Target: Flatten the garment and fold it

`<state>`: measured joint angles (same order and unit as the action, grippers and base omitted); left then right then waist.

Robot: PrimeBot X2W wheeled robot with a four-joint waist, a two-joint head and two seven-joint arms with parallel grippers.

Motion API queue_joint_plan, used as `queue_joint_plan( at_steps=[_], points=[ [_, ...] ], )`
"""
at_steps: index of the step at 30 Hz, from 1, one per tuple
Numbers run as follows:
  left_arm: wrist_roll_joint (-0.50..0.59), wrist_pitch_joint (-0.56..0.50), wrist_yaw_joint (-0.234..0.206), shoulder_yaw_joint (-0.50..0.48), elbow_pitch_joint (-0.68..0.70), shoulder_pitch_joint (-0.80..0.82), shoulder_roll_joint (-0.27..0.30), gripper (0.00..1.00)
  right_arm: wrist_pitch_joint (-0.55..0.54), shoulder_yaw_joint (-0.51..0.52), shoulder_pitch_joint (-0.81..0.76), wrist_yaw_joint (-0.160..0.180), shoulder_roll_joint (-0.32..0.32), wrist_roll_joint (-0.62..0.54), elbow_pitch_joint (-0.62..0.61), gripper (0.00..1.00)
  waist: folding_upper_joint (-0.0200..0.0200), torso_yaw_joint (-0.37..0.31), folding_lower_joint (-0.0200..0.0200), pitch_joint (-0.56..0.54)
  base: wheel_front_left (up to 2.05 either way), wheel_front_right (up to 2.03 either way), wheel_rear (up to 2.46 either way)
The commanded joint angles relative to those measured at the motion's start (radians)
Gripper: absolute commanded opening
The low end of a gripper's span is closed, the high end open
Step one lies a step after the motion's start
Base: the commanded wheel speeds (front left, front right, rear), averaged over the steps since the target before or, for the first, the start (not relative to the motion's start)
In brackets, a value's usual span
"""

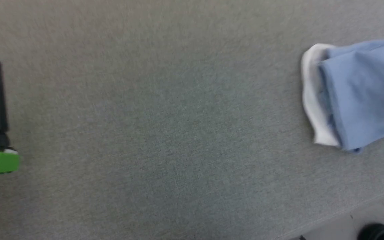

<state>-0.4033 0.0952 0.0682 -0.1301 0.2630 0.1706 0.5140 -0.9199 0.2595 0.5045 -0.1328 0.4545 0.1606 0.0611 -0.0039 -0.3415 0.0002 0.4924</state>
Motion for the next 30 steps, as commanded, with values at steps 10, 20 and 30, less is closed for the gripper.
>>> queue_joint_plan(
  at_steps=[10, 20, 30],
  points=[
    [-0.025, -0.043, -0.013, -0.094, 0.098, -0.067, 0.069, 1.0, 0.041, 0.21, 0.085, 0.002, -0.024, -0.131, -0.011, 0.47, 0.0039, 0.005, -0.0002, 0.207, 0.0, 0.0, 0.0],
    [-0.031, -0.04, -0.023, -0.093, 0.087, -0.087, 0.06, 1.0, 0.14, 0.227, 0.121, 0.002, -0.05, -0.152, -0.062, 1.0, 0.0039, -0.014, -0.0002, 0.15, 0.0, 0.0, 0.0],
    [-0.027, 0.052, -0.045, -0.025, -0.056, -0.072, -0.033, 1.0, 0.447, 0.039, 0.196, 0.002, -0.088, -0.04, -0.131, 1.0, 0.0039, 0.01, -0.0002, -0.051, 0.0, 0.0, 0.0]
  ],
)
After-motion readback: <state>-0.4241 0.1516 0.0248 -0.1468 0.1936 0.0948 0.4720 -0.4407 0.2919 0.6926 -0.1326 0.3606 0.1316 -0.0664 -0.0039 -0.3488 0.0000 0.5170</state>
